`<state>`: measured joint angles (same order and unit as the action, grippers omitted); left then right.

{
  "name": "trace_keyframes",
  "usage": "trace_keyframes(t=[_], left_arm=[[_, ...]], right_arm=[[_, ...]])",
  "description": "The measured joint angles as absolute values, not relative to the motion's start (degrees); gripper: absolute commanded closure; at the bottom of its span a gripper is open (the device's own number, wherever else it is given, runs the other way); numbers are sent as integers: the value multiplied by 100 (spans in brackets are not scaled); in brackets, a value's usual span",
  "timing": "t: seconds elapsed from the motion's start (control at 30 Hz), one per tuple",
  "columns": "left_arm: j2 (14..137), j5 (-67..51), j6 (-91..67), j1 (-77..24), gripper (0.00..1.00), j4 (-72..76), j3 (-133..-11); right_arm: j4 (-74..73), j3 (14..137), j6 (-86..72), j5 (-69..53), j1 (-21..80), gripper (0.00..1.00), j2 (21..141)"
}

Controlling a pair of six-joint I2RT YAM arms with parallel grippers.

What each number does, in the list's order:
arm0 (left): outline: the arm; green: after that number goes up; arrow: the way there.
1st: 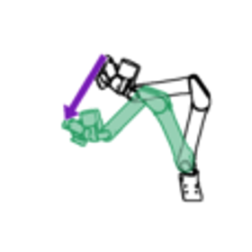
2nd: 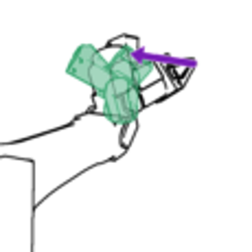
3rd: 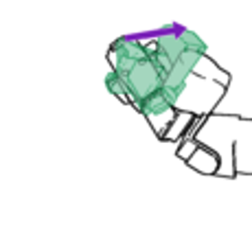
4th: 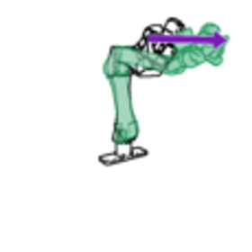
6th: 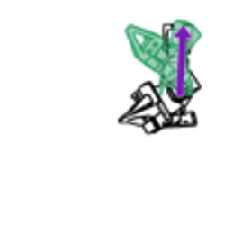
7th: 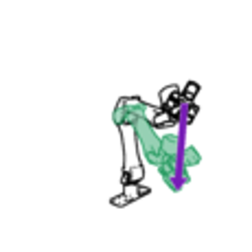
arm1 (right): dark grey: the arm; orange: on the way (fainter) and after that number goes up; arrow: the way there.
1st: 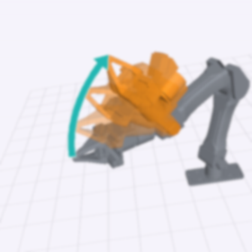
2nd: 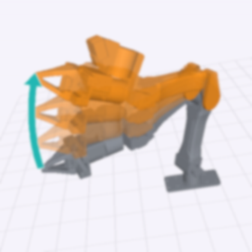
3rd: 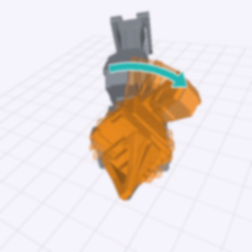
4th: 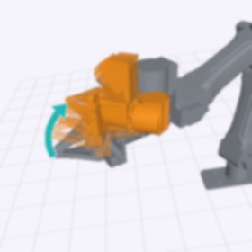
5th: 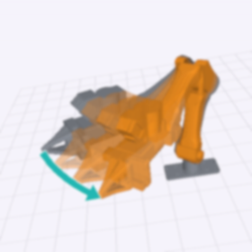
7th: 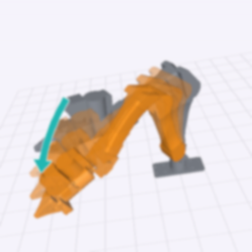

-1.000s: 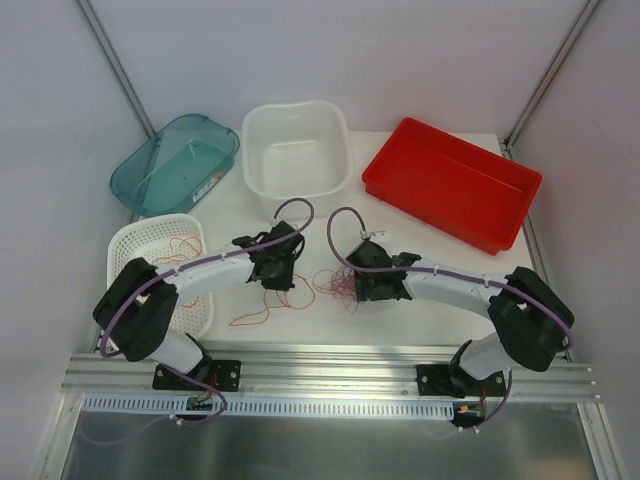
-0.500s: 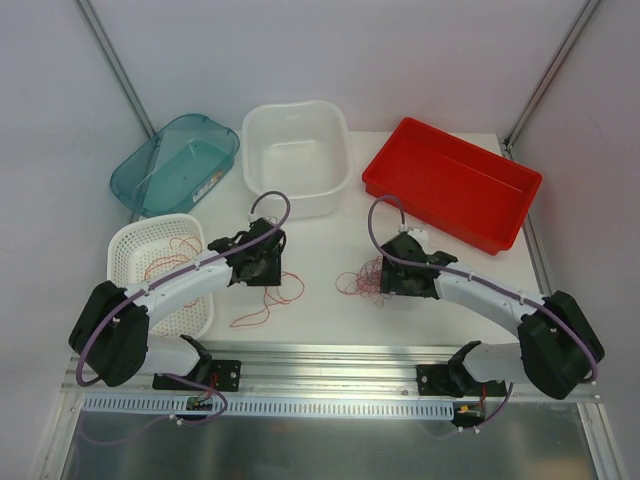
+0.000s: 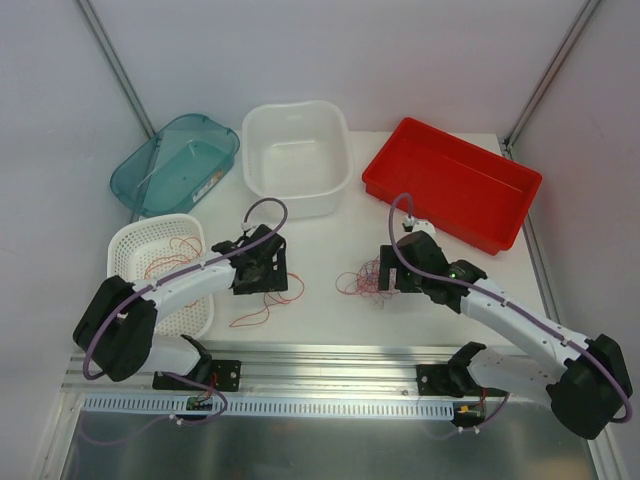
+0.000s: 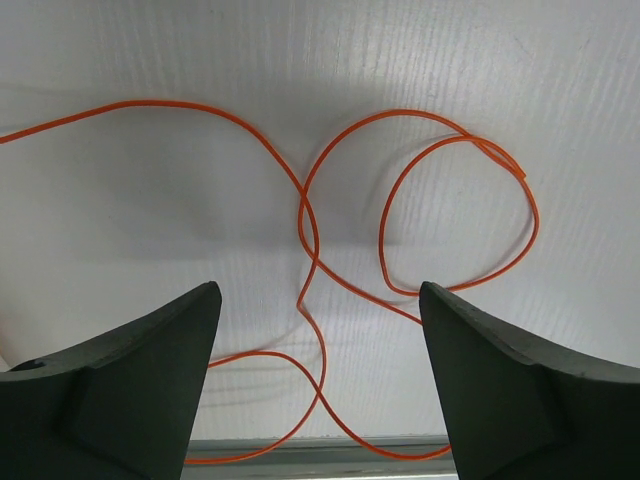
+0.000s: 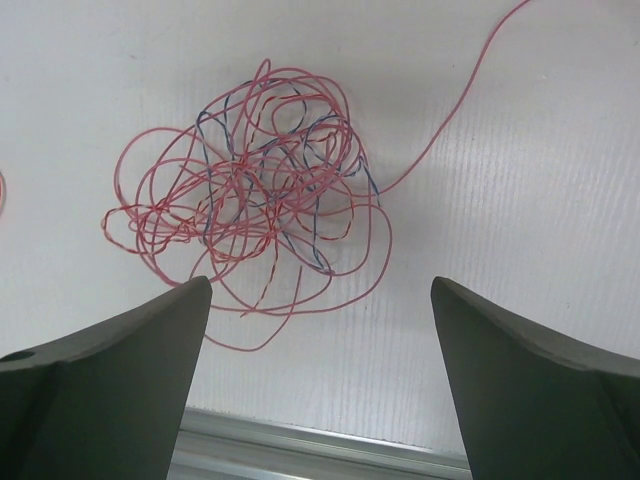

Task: Untangle the cables

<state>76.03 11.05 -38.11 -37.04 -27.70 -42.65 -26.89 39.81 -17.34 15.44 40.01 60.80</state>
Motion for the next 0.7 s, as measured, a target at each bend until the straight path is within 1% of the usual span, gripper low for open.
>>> trace_keyframes(t=[0.1, 0.13, 0.2, 0.3, 0.33, 0.43, 0.47, 0.53, 0.57, 0.63, 0.67, 0.7], left_arm=[[7859, 1111, -3905, -3706, 22, -2766, -4265], [7950, 1111, -3944, -3706, 23, -2764, -4265], [8088, 1114, -3988, -3706, 24, -2733, -4265], [8276, 1131, -4047, -3706, 29, -2674, -4272], [8313, 1153, -4064, -3706, 35, -2679, -4305], [8401, 1253, -4121, -3708, 47, -2681, -4355], [8420, 1275, -4128, -3712, 61, -2685, -4372], [8460, 1302, -4167, -3728, 76, -2648, -4397], [8484, 1315, -4185, -3747, 88, -2624, -4414], [8523, 1310, -4235, -3793, 98, -2547, -4445], [8538, 1310, -4259, -3830, 100, -2512, -4451], [8541, 1310, -4263, -3848, 100, -2493, -4453]], right_arm=[[-2703, 3981, -1629, 1463, 4038, 0, 5918], [-2724, 3981, -1590, 1439, 4051, 3, 5852], [-2751, 3981, -1551, 1413, 4071, 3, 5749], [-2770, 3979, -1483, 1400, 4091, 3, 5566], [-2775, 3972, -1466, 1402, 4099, 3, 5500], [-2814, 3948, -1411, 1406, 4112, 3, 5288], [-2836, 3946, -1393, 1406, 4115, 3, 5214], [-2862, 3944, -1358, 1411, 4115, 3, 5068], [-2858, 3922, -1337, 1413, 4115, 3, 4987], [-2873, 3859, -1304, 1424, 4115, 3, 4840], [-2895, 3841, -1293, 1428, 4115, 3, 4801], [-2899, 3820, -1280, 1433, 4115, 3, 4766]])
